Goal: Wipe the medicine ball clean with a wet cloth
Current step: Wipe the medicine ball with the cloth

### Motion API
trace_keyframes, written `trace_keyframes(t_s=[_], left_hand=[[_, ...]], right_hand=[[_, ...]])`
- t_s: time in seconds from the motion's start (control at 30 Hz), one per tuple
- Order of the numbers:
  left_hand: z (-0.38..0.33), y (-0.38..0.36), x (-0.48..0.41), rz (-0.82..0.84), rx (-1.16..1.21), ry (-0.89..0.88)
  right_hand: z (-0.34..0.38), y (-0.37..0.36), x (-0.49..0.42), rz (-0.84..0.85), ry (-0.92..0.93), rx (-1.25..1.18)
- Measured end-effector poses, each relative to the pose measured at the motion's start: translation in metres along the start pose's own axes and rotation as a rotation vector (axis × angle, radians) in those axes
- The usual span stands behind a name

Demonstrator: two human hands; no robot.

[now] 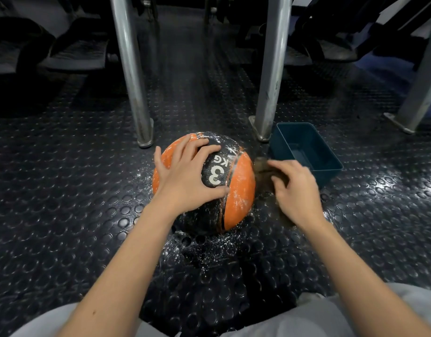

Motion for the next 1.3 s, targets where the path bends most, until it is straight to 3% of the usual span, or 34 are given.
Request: trace_keyframes(t_s=[0.1,0.2,0.27,0.37,0.47,0.57,0.67,0.73,0.83,0.93,1.0,1.07,1.17,1.23,1.3], left_hand=[[0.001,-0.001,-0.001,-0.004,0.015,0.0],[0.001,-0.001,0.0,-0.01,0.028,-0.002],[0.0,-0.001,0.0,-0.004,0.022,0.001],[0.0,-0.002,0.0,0.006,0.018,0.002],[0.001,-0.002,0.0,0.007,0.024,0.005],[0.001,-0.001,0.0,0.004,0.026,0.005],[0.0,-0.002,0.001,0.011,0.024,0.005],[-0.001,-0.003,0.0,0.013,0.024,0.005],[0.0,-0.002,0.0,0.011,0.023,0.012],[0.001,-0.002,0.0,0.005,0.03,0.012],[-0.001,-0.003,0.001,0.011,0.032,0.007],[-0.001,-0.003,0.001,0.015,0.033,0.004],[-0.001,-0.003,0.0,0.019,0.03,0.012],[0.0,-0.002,0.001,0.017,0.027,0.016],[-0.001,-0.002,0.001,0.014,0.026,0.011]], right_hand=[[0.028,0.021,-0.001,-0.109,0.16,-0.218],[0.05,-0.001,0.012,0.061,0.323,-0.203],[0.033,-0.015,0.01,0.135,0.217,-0.098],[0.008,0.002,0.001,0.033,0.035,0.068],[0.028,0.026,0.0,-0.119,0.121,-0.159],[0.045,0.007,0.008,0.017,0.263,-0.202],[0.017,-0.019,0.008,0.222,0.059,0.089],[0.007,-0.006,0.002,0.146,-0.008,0.231],[0.034,0.018,0.001,-0.052,0.153,-0.024],[0.047,-0.004,0.008,0.111,0.249,-0.108],[0.03,-0.018,0.008,0.209,0.125,0.057],[0.014,-0.008,0.003,0.165,0.019,0.23],[0.03,0.016,-0.001,-0.008,0.107,-0.001],[0.044,0.009,0.001,0.062,0.194,-0.116],[0.04,-0.011,0.006,0.193,0.18,-0.041]])
Point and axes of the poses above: each hand's wrist, its own x-axis away from the middle knuckle, its own y-axis out of the back of the hand, z = x × y, the point moved 7 cm from there along -x, towards the middle knuckle, and after that the axes turned 1 degree about -z, right-handed, at the moved point
